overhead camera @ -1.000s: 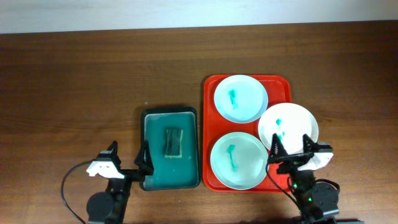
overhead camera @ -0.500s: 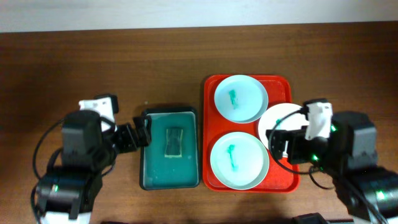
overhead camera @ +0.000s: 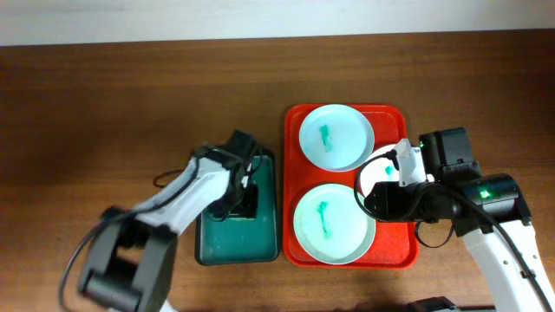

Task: Clean dirty plates on tray and stack at the side

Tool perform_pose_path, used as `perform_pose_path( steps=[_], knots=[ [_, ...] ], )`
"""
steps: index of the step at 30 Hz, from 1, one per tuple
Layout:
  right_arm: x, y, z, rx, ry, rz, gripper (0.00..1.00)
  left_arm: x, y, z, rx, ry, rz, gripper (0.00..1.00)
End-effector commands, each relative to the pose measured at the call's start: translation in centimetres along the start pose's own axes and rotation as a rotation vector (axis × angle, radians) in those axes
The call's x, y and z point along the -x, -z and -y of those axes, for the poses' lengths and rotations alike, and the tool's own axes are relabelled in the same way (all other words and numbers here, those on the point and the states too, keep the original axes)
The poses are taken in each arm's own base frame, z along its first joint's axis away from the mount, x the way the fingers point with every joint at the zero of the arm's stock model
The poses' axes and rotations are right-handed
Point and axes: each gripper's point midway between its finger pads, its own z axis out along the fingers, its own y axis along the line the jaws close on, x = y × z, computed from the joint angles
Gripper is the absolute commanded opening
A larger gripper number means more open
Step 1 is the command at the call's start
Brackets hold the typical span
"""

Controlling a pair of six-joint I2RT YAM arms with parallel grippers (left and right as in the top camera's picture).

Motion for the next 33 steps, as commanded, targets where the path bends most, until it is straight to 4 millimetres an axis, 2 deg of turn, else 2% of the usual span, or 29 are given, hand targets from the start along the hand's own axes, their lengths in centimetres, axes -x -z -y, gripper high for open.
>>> perform_pose_path(
  steps=[1,2,4,6,7,8,9,11,12,14,15,16,18,19,21,23,24,25,26,27,28,29,31,32,33],
  knots=[
    [-0.1,0.0,0.0,0.007,-0.010,-0.002,0.51,0.0,-3.5,0.1,0.003,0.031,-0.071,0.19],
    [-0.2,0.0,0.0,0.006,-0.011,-0.003,0.51,0.1,-3.7,0.1,0.004,0.031,-0.073,0.00],
    [-0.2,0.0,0.0,0.006,-0.011,-0.004,0.51,0.2,-2.7,0.4,-0.006,0.032,-0.076,0.00],
    [-0.2,0.0,0.0,0.006,-0.011,-0.004,0.51,0.5,-0.5,0.8,-0.003,0.033,-0.085,0.00],
    [-0.2,0.0,0.0,0.006,-0.011,-0.004,0.51,1.2,1.3,1.1,-0.003,0.030,-0.064,0.42],
    [-0.2,0.0,0.0,0.006,-0.011,-0.004,0.51,1.9,2.1,0.9,0.017,0.026,-0.027,0.67],
    [-0.2,0.0,0.0,0.006,-0.011,-0.004,0.51,2.6,2.2,-0.1,0.075,0.025,0.007,0.75],
    [-0.2,0.0,0.0,0.006,-0.010,-0.003,0.51,3.6,2.0,-1.2,0.139,0.023,0.059,0.75],
    [-0.2,0.0,0.0,0.006,-0.010,-0.003,0.51,5.3,1.8,-0.7,0.120,0.022,0.134,0.71],
    [-0.2,0.0,0.0,0.006,-0.011,-0.003,0.51,7.3,1.4,0.0,0.091,0.020,0.213,0.52],
    [-0.2,0.0,0.0,0.006,-0.010,-0.003,0.51,7.9,1.1,0.2,0.084,0.020,0.230,0.46],
    [-0.2,0.0,0.0,0.006,-0.011,-0.004,0.51,8.5,0.2,0.3,0.081,0.019,0.235,0.31],
    [-0.4,0.0,0.1,0.005,-0.013,-0.011,0.52,7.8,-2.0,-0.2,0.106,0.021,0.171,0.18],
    [-0.6,0.0,0.1,0.004,-0.016,-0.018,0.52,7.0,-3.1,-0.6,0.125,0.021,0.122,0.00],
    [-0.9,0.0,0.2,-0.001,-0.036,-0.032,0.51,6.8,-2.9,-0.6,0.127,0.018,0.109,0.00],
    [-1.0,0.0,0.8,-0.041,-0.165,-0.032,0.49,7.9,-0.6,0.1,0.111,0.002,0.147,0.00],
    [-0.9,0.1,1.3,-0.067,-0.204,-0.025,0.48,8.3,1.0,0.5,0.098,0.001,0.161,0.17],
    [-1.1,0.1,2.0,-0.105,-0.214,-0.023,0.48,8.3,2.8,0.7,0.098,0.000,0.163,0.45],
    [-1.2,0.2,2.4,-0.124,-0.222,-0.024,0.48,7.9,4.2,0.7,0.102,0.001,0.151,0.55],
    [-1.2,0.5,3.2,-0.141,-0.255,-0.020,0.48,7.0,5.3,0.5,0.112,0.002,0.126,0.59],
    [-1.2,0.7,3.8,-0.151,-0.282,-0.017,0.49,6.0,5.6,0.1,0.124,0.003,0.093,0.61],
    [-1.8,1.2,5.7,-0.218,-0.338,-0.026,0.56,4.9,5.5,-0.3,0.142,0.004,0.049,0.61],
    [-2.8,1.6,7.9,-0.289,-0.399,-0.048,0.61,3.5,4.7,-0.8,0.161,0.003,0.000,0.52],
    [-4.2,0.4,8.0,-0.234,-0.381,-0.107,0.62,2.4,3.2,-1.4,0.173,0.004,-0.032,0.45],
    [-5.2,-1.5,7.2,-0.151,-0.371,-0.151,0.63,1.8,1.3,-1.8,0.172,0.005,-0.038,0.45]
  ],
)
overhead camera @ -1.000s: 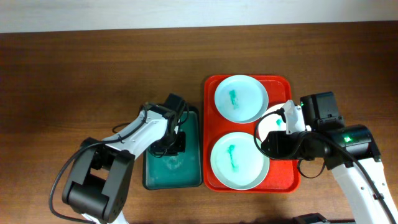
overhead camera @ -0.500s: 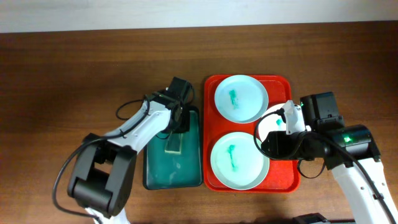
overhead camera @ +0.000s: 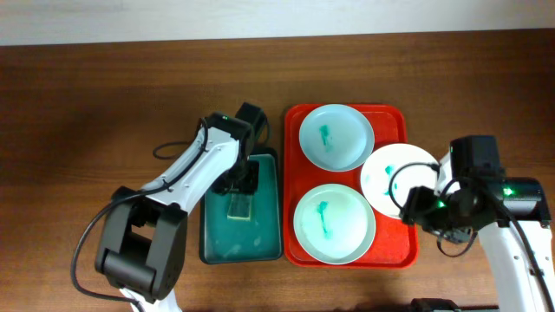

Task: Clean dirty plates on tray and stack at the side

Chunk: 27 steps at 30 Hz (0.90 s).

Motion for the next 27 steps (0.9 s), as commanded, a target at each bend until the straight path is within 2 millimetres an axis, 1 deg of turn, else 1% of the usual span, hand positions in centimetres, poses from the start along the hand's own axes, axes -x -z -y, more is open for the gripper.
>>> perform_pose_path(
  steps=[1,2,3,4,5,6,7,8,9,10,11,12,13,15,16,17,18,19,20,21,23,24,25,26,27],
  knots=[
    [-2.0,-3.5,-0.8,0.111,0.042,-0.099,0.63,-2.0,-3.8,0.2,-0.029,-0.005,-0.021,0.44],
    [-2.2,-4.5,-1.2,0.146,0.036,-0.108,0.63,-2.1,-4.6,1.2,-0.085,-0.005,-0.014,0.38],
    [-2.1,-5.0,-1.6,0.173,0.033,-0.109,0.63,-2.0,-5.0,2.1,-0.139,-0.006,-0.009,0.33],
    [-1.7,-5.4,-1.5,0.169,0.035,-0.103,0.63,-1.8,-5.0,2.4,-0.154,-0.006,-0.003,0.22],
    [-0.9,-5.8,-1.7,0.173,0.039,-0.090,0.63,-1.6,-5.0,2.4,-0.156,-0.007,0.008,0.00],
    [-0.4,-6.2,-1.6,0.160,0.039,-0.084,0.63,-1.5,-4.9,2.5,-0.157,-0.010,0.012,0.00],
    [0.3,-6.8,-1.0,0.122,0.039,-0.077,0.63,-1.2,-4.7,2.5,-0.159,-0.019,0.018,0.00],
    [0.7,-7.6,-0.5,0.091,0.035,-0.090,0.63,-0.7,-3.9,2.6,-0.158,-0.032,0.028,0.00],
    [0.7,-8.0,-0.5,0.089,0.031,-0.105,0.62,-0.5,-3.5,2.6,-0.155,-0.032,0.030,0.10],
    [0.6,-8.7,-0.4,0.082,0.025,-0.138,0.60,-0.2,-2.4,2.6,-0.153,-0.040,0.028,0.33],
    [0.5,-9.0,-0.3,0.077,0.021,-0.156,0.59,-0.1,-1.7,2.6,-0.152,-0.040,0.023,0.44],
    [0.5,-9.0,-0.3,0.078,0.021,-0.157,0.59,0.2,-0.9,2.7,-0.153,-0.060,0.029,0.49],
    [0.3,-9.0,-0.3,0.079,0.019,-0.166,0.59,0.4,-0.5,2.8,-0.155,-0.082,0.036,0.50],
    [-0.3,-8.9,-0.2,0.077,0.013,-0.190,0.59,0.3,0.3,2.4,-0.135,-0.091,0.028,0.48],
    [-0.7,-9.0,-0.4,0.093,0.008,-0.206,0.59,0.1,0.3,2.0,-0.112,-0.091,0.020,0.48],
    [-1.2,-9.3,-0.4,0.099,0.003,-0.221,0.59,-0.3,0.0,1.6,-0.092,-0.091,0.008,0.48],
    [-2.0,-10.0,-0.1,0.098,-0.005,-0.242,0.59,-0.7,-0.7,1.2,-0.073,-0.091,-0.003,0.46],
    [-2.4,-10.9,0.1,0.099,-0.006,-0.244,0.59,-1.0,-1.7,1.2,-0.074,-0.090,-0.005,0.41],
    [-2.1,-11.4,0.1,0.105,0.000,-0.222,0.59,-1.1,-3.0,1.3,-0.082,-0.079,0.007,0.36],
    [-1.5,-11.5,0.0,0.112,0.007,-0.198,0.59,-1.1,-3.8,1.3,-0.086,-0.075,0.019,0.27],
    [-0.1,-11.7,-0.4,0.127,0.021,-0.141,0.59,-1.3,-4.8,1.3,-0.089,-0.072,0.025,0.16],
    [0.0,-11.7,-0.4,0.128,0.023,-0.137,0.59,-1.4,-4.9,1.3,-0.088,-0.072,0.022,0.07],
    [-0.1,-11.7,-0.4,0.128,0.022,-0.138,0.59,-1.5,-4.8,1.2,-0.087,-0.072,0.020,0.00],
    [-0.1,-11.8,-0.2,0.116,0.022,-0.137,0.60,-1.4,-4.4,1.2,-0.086,-0.072,0.017,0.00],
    [-0.1,-12.0,0.1,0.103,0.023,-0.133,0.60,-1.1,-3.3,1.3,-0.085,-0.072,0.016,0.00]
  ],
)
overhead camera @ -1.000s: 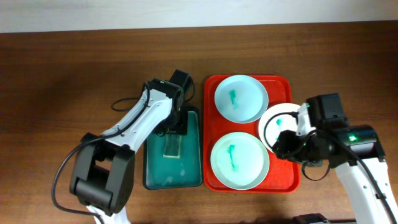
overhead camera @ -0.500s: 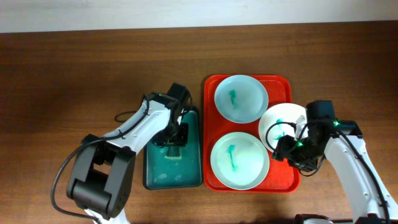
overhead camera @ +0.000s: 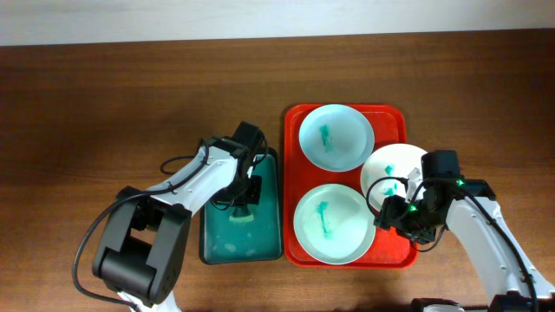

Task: Clean dirty plates on tray and stack at the side

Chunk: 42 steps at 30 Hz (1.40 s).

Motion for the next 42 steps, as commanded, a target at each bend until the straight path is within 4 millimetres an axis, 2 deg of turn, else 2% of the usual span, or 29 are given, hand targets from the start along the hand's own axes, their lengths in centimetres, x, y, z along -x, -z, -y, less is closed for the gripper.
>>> perform_pose_path(
  steps=[1,2,4,5,6,7,9,10,11,12,15,17,19,22,23,24,26,27,28,31,32,36,37,38,39,40,41,42],
  knots=[
    [0.1,-0.3,0.5,-0.012,0.002,0.007,0.60,0.4,2.4,0.1,0.009,-0.003,-0.003,0.00],
    [0.1,-0.5,0.5,-0.011,0.004,0.010,0.60,1.0,3.9,0.4,0.002,-0.006,0.020,0.00],
    [0.8,-0.8,-1.0,0.079,0.142,0.041,0.59,2.8,9.7,1.1,-0.029,-0.009,0.117,0.00],
    [0.8,-0.9,-1.5,0.108,0.149,0.042,0.51,3.5,12.0,1.6,-0.055,-0.012,0.166,0.00],
    [0.5,-1.8,-1.4,0.106,0.152,0.021,0.47,3.9,14.0,2.5,-0.110,-0.018,0.210,0.00],
    [0.1,-2.4,-1.4,0.106,0.158,0.001,0.46,3.9,14.6,3.1,-0.143,-0.022,0.221,0.00],
    [-0.8,-4.4,-1.2,0.059,0.172,-0.052,0.31,3.5,14.7,3.8,-0.190,-0.029,0.205,0.00],
    [-0.4,-5.2,-0.4,-0.009,0.116,-0.050,0.25,3.4,14.8,4.2,-0.212,-0.033,0.198,0.00],
    [0.1,-5.7,-0.2,-0.023,0.081,-0.040,0.13,3.1,14.8,4.9,-0.229,-0.045,0.191,0.00],
    [0.4,-5.9,-0.3,-0.020,0.051,-0.030,0.05,2.9,14.8,5.7,-0.231,-0.069,0.191,0.00],
    [0.6,-6.0,-0.4,-0.017,0.011,-0.021,0.04,2.3,13.8,9.5,-0.248,-0.154,0.202,0.00],
    [0.6,-6.0,-0.4,-0.018,0.009,-0.024,0.04,1.7,11.2,12.6,-0.257,-0.123,0.164,0.00],
    [0.6,-6.0,-0.4,-0.019,0.009,-0.024,0.04,1.0,7.7,16.8,-0.300,-0.202,0.103,0.00],
    [0.6,-6.0,-0.4,-0.018,0.010,-0.024,0.05,-0.4,3.5,20.7,-0.383,-0.260,0.001,0.00],
    [0.6,-6.0,-0.4,-0.018,0.010,-0.024,0.05,-0.9,2.6,21.4,-0.412,-0.266,-0.036,0.00],
    [0.6,-6.0,-0.4,-0.018,0.010,-0.024,0.05,-1.5,0.6,21.6,-0.417,-0.260,-0.094,0.00],
    [0.6,-6.0,-0.4,-0.019,0.010,-0.025,0.05,-1.6,-2.3,21.0,-0.376,-0.243,-0.140,0.00],
    [0.4,-6.0,-0.3,-0.021,0.008,-0.031,0.05,-0.9,-4.2,18.3,-0.218,-0.227,-0.110,0.00],
    [0.3,-6.0,-0.3,-0.022,0.007,-0.034,0.05,0.4,-4.5,15.5,-0.062,-0.215,-0.055,0.00],
    [0.3,-6.0,-0.3,-0.022,0.007,-0.034,0.05,2.7,-3.5,9.5,0.239,-0.188,0.034,0.00],
    [0.3,-6.0,-0.3,-0.022,0.007,-0.034,0.04,2.9,-3.3,8.5,0.284,-0.184,0.038,0.00],
    [0.3,-6.0,-0.3,-0.022,0.007,-0.033,0.05,3.4,-2.7,6.8,0.367,-0.183,0.060,0.00],
    [0.4,-6.0,-0.2,-0.026,0.007,-0.032,0.05,3.3,-2.9,7.3,0.342,-0.181,0.050,0.00],
    [0.4,-5.9,0.0,-0.037,0.007,-0.028,0.05,2.6,-3.5,9.2,0.228,-0.185,0.012,0.00],
    [0.5,-5.9,0.1,-0.046,0.007,-0.025,0.05,1.6,-3.9,12.6,0.045,-0.221,-0.039,0.00],
    [0.5,-5.9,0.1,-0.046,0.007,-0.025,0.05,0.4,-3.4,17.3,-0.227,-0.240,-0.103,0.00],
    [0.5,-5.9,0.1,-0.046,0.007,-0.025,0.05,-0.3,-2.3,20.8,-0.419,-0.261,-0.136,0.00],
    [0.4,-5.9,0.2,-0.047,0.006,-0.028,0.05,-0.4,-2.1,22.0,-0.454,-0.292,-0.119,0.00]
  ],
)
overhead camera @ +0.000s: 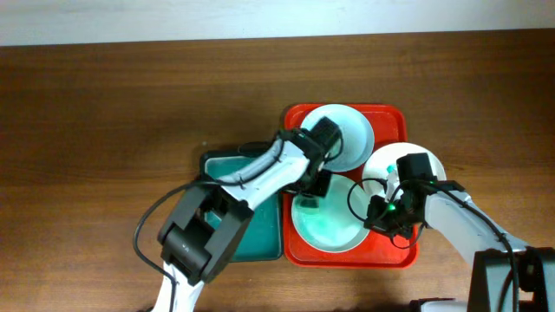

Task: Clean dirty plates on tray and stack at the side

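Observation:
A red tray (395, 251) holds white plates. The far plate (342, 130) carries a green smear. My left arm reaches across from the tub, and its gripper (310, 192) sits at the upper left rim of the near plate (329, 230), shut on a small pale sponge (305, 203). A third plate (408, 165), with a green mark, is tilted over the tray's right edge. My right gripper (388, 208) is shut on its near rim.
A dark green tub (260, 234) of water lies just left of the tray, mostly under my left arm. Brown table surrounds both. A pale wall edge runs along the far side.
My left gripper has left the green tub and now rests over the near plate on the tray, with the sponge. The right gripper still holds the third plate, shifted slightly left.
At first my left gripper was down in the tub and my right gripper was at a plate on the tray's right side. Then the right gripper held that plate tilted off the tray edge while the left worked the sponge in the tub. Now the sponge is at the near plate.

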Tool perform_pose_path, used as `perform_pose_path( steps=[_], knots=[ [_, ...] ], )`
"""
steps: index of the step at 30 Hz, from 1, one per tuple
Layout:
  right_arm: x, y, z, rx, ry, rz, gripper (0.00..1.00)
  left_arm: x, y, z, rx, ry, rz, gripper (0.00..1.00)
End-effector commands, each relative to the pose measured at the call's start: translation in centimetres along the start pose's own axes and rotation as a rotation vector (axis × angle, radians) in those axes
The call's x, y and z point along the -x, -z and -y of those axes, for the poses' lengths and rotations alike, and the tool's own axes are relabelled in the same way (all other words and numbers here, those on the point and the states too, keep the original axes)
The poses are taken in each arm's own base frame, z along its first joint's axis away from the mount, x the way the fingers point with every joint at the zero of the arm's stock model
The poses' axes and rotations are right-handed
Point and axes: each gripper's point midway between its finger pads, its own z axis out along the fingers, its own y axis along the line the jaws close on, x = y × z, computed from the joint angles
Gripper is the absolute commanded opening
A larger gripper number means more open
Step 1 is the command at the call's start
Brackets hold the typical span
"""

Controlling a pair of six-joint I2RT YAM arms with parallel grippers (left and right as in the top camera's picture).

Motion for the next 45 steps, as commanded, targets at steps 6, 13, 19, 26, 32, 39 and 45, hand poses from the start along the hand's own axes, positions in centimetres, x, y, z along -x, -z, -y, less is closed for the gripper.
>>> perform_pose_path(
  steps=[6,13,19,26,32,39,45],
  knots=[
    [-0.3,-0.5,2.1,-0.102,-0.019,-0.004,0.05,-6.7,-4.6,4.4,-0.202,-0.112,-0.276,0.00],
    [-0.3,-0.5,2.1,-0.101,-0.019,-0.003,0.05,-10.3,-3.0,3.8,-0.220,-0.173,-0.428,0.00],
    [-0.2,-0.5,2.1,-0.101,-0.018,-0.001,0.05,-8.8,-3.1,5.8,-0.332,-0.184,-0.364,0.00],
    [-0.3,-0.5,2.1,-0.102,-0.020,-0.007,0.05,-4.6,-4.5,-0.6,0.008,-0.041,-0.199,0.00],
    [-0.4,-0.5,2.1,-0.103,-0.020,-0.008,0.05,-1.1,0.0,-8.4,0.464,0.046,-0.072,0.00],
    [-0.5,-0.5,2.2,-0.105,-0.023,-0.014,0.05,0.7,9.8,-1.7,0.204,0.042,-0.030,0.00],
    [-0.5,-0.5,2.2,-0.105,-0.022,-0.013,0.05,-1.9,17.1,-10.4,0.397,0.172,0.001,0.00]
  ],
)
